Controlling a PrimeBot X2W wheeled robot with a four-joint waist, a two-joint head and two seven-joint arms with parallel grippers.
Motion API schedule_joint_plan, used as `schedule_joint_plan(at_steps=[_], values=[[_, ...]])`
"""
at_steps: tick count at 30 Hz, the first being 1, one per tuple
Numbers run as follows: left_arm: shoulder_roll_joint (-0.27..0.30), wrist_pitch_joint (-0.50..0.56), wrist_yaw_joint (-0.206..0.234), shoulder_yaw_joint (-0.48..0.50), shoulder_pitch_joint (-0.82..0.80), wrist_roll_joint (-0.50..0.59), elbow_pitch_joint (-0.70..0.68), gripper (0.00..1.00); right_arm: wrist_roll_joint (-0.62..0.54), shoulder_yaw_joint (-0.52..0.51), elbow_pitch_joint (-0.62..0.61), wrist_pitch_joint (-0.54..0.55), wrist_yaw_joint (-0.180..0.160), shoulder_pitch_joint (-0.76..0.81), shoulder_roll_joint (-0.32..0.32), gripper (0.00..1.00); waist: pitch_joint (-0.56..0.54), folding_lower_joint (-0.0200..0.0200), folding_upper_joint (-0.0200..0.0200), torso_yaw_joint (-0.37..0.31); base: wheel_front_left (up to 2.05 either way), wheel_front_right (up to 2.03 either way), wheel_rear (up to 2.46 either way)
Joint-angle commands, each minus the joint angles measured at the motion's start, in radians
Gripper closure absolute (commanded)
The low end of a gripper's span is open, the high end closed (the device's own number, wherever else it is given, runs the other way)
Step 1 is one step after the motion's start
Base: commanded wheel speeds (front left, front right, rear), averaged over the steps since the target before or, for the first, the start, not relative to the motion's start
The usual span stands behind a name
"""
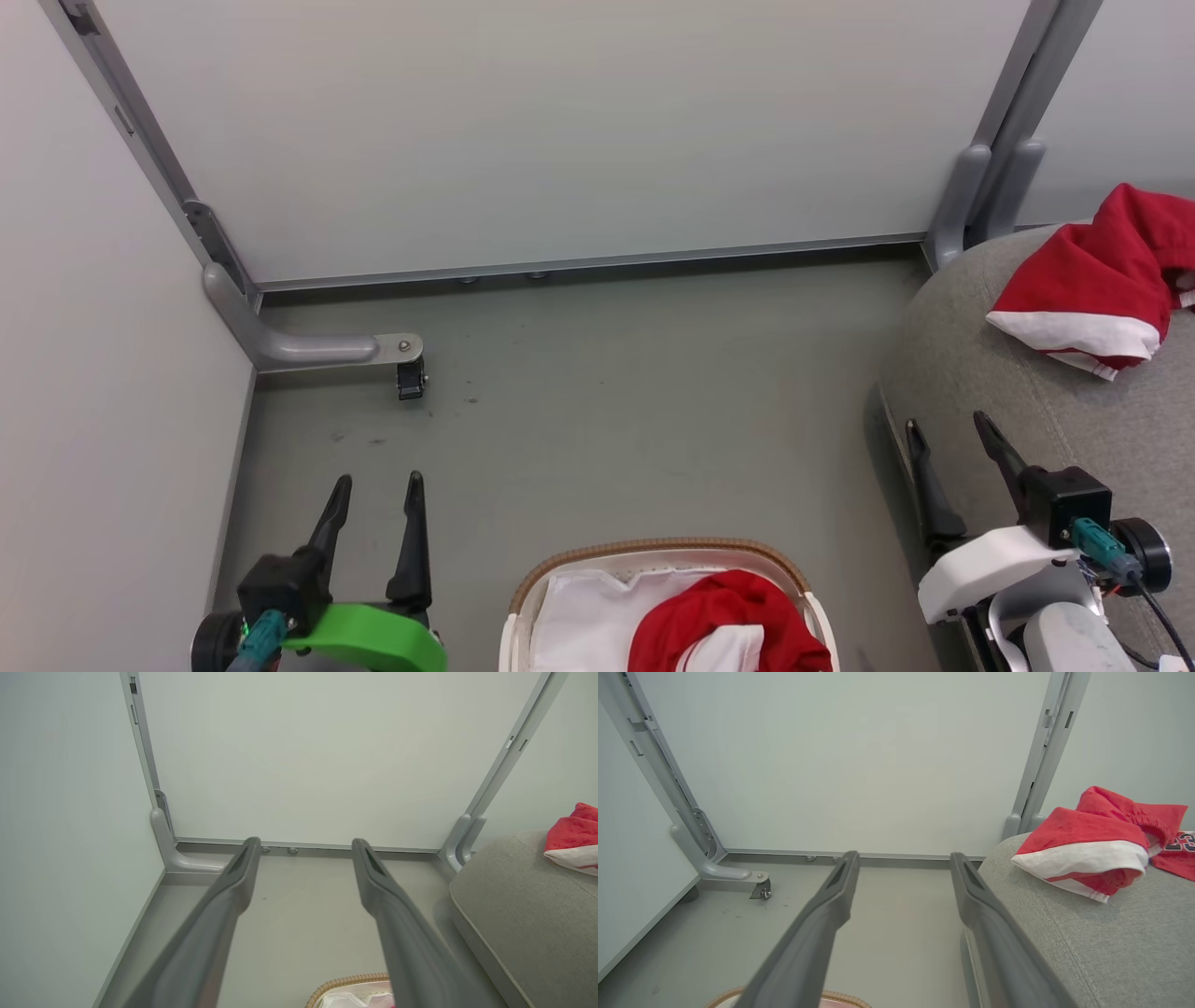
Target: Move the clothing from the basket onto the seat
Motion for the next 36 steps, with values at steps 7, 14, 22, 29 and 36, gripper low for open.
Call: schedule_joint_plan(at_steps=[7,14,22,29,36], values=[[0.000,0.000,-0.018,-0.109,-0.126,-0.010,0.033,0.00,-0.036,-0.066,-0.041,0.000,-0.001,-0.038,-0.005,0.00,0.060,0.0001,0.0000,-0.025,0.00,0.00,0.00],[0.002,0.001,-0.030,-0.328,-0.280,-0.022,0.202,0.00,-0.072,-0.137,-0.103,0.000,-0.001,-0.111,-0.004,0.00,0.201,0.0001,0.0000,-0.069,0.00,0.00,0.00],[0.003,0.039,-0.040,-0.588,-0.460,-0.064,0.457,0.00,-0.053,-0.140,-0.173,0.000,-0.001,-0.238,-0.004,0.00,0.420,0.0001,0.0000,-0.168,0.00,0.00,0.00],[0.004,0.069,-0.040,-0.723,-0.581,-0.079,0.625,0.00,-0.007,-0.075,-0.225,0.000,-0.001,-0.334,-0.003,0.00,0.617,0.0001,0.0000,-0.282,0.00,0.00,0.00],[0.004,0.066,-0.021,-0.763,-0.668,-0.082,0.775,0.00,0.051,-0.047,-0.262,0.000,-0.001,-0.382,-0.002,0.00,0.749,0.0001,0.0000,-0.376,0.00,0.00,0.00]])
